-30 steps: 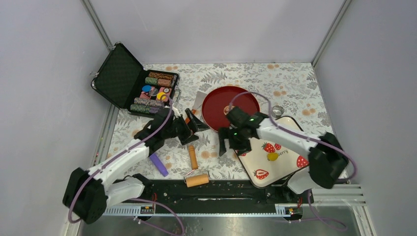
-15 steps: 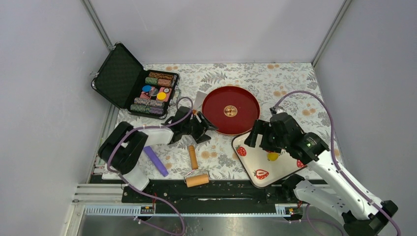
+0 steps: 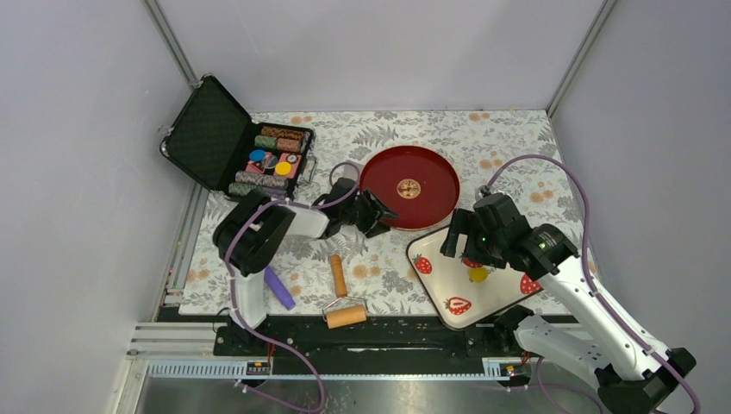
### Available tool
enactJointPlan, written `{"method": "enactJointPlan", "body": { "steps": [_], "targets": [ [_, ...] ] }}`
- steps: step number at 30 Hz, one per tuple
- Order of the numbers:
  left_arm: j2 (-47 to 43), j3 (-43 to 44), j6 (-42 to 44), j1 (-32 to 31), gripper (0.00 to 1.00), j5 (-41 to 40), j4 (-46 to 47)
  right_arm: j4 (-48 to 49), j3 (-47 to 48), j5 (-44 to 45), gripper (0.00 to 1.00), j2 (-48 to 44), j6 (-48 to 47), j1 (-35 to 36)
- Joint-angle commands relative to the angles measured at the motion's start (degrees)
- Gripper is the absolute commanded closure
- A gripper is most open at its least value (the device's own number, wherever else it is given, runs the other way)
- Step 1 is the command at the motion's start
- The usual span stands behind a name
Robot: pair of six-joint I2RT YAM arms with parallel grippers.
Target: Roll out the dumpling wrappers from the dough
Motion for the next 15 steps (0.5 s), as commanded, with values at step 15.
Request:
{"method": "enactJointPlan", "body": {
  "steps": [15],
  "targets": [
    [21.2, 36.5, 2.3, 0.1, 0.4, 3.4, -11.2, -2.4, -1.4, -1.6, 0.0, 0.9, -2.6, -0.8]
  ]
}}
